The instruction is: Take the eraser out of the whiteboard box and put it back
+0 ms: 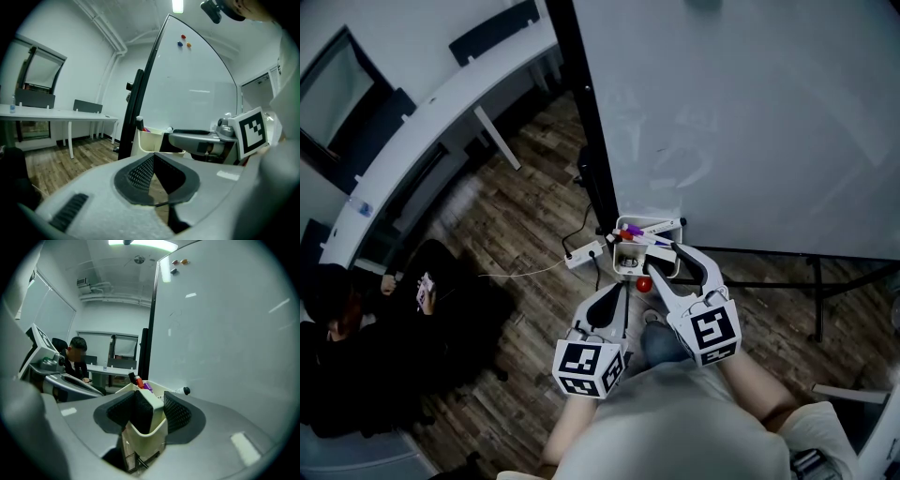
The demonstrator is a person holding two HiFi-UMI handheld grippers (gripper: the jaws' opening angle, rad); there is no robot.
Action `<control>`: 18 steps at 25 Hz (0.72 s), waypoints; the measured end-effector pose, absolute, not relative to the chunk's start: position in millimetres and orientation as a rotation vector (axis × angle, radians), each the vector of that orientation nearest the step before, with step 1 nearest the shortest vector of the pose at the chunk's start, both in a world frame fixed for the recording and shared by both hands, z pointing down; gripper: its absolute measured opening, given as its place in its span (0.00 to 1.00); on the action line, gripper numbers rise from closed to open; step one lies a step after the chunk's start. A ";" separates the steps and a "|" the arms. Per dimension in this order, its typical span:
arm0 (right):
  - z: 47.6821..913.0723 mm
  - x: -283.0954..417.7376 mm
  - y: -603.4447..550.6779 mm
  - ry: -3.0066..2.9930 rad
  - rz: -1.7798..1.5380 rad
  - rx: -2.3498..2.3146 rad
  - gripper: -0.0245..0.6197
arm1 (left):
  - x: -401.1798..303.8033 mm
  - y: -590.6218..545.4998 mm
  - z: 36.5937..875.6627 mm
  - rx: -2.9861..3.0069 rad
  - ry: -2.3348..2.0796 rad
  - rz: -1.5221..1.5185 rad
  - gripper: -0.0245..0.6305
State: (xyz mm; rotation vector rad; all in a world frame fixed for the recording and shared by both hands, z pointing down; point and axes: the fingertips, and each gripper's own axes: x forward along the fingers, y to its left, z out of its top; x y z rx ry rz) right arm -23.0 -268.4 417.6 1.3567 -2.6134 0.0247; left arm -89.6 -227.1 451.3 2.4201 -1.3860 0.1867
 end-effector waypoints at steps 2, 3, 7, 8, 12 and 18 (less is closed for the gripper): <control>417.4 -23.6 -266.9 -2.614 0.013 1.350 0.35 | -89.9 -226.2 451.4 2.420 -1.387 0.185 0.04; 417.1 -24.0 -266.2 -2.616 0.006 1.347 0.35 | -90.2 -225.7 451.6 2.419 -1.388 0.185 0.04; 413.1 -25.1 -263.8 -2.623 -0.016 1.346 0.34 | -92.1 -223.6 450.9 2.416 -1.393 0.183 0.04; 412.2 -25.0 -263.5 -2.624 -0.018 1.347 0.34 | -92.3 -223.0 450.7 2.415 -1.394 0.183 0.04; 409.1 -24.2 -262.4 -2.626 -0.030 1.354 0.34 | -90.9 -221.0 450.3 2.419 -1.391 0.182 0.04; 405.0 -22.3 -258.6 -2.629 -0.041 1.364 0.34 | -87.5 -215.4 450.3 2.424 -1.385 0.182 0.04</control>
